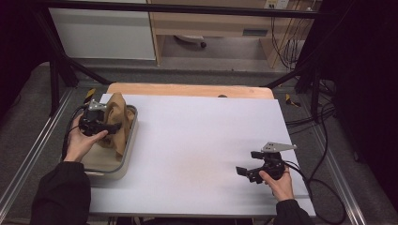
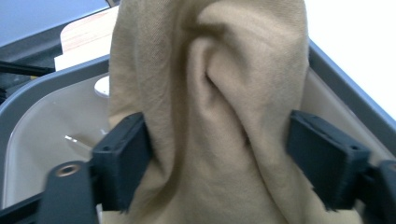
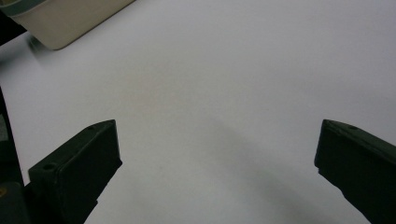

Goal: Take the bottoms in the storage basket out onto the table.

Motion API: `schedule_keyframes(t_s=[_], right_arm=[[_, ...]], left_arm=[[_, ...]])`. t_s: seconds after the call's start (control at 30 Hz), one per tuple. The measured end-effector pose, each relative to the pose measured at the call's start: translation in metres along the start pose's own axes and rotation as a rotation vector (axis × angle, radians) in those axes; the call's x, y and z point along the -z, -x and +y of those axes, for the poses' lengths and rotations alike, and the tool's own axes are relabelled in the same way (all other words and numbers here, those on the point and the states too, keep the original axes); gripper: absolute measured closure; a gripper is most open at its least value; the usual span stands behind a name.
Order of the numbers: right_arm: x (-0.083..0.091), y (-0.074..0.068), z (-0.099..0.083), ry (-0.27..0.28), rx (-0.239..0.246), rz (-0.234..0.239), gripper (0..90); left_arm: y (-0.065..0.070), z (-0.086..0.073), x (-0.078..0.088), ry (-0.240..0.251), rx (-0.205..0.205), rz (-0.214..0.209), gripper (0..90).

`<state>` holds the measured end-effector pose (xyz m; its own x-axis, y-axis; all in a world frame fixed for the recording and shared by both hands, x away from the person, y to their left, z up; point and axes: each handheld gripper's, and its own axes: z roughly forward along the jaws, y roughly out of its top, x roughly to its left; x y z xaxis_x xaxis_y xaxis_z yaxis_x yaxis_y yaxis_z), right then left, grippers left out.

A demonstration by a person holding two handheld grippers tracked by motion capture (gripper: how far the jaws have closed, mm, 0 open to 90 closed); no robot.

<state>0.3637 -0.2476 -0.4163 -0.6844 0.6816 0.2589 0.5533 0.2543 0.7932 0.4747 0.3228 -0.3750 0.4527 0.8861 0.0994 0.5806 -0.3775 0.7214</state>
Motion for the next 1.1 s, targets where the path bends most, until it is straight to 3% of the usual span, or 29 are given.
schedule_keyframes(t_s=[0.47,1.1], right_arm=[[0.0002,0.0002,0.0001,0.003,0.003,0.0,0.7],[-0.0003,0.0002,0.0,-0.001,0.003,0.0,0.7]], left_arm=[[0.0026,-0.0005,-0.0013,-0.017,0.006,-0.006,53.7],[0.003,-0.0029,-0.0005,-0.017,0.021,-0.023,75.6]])
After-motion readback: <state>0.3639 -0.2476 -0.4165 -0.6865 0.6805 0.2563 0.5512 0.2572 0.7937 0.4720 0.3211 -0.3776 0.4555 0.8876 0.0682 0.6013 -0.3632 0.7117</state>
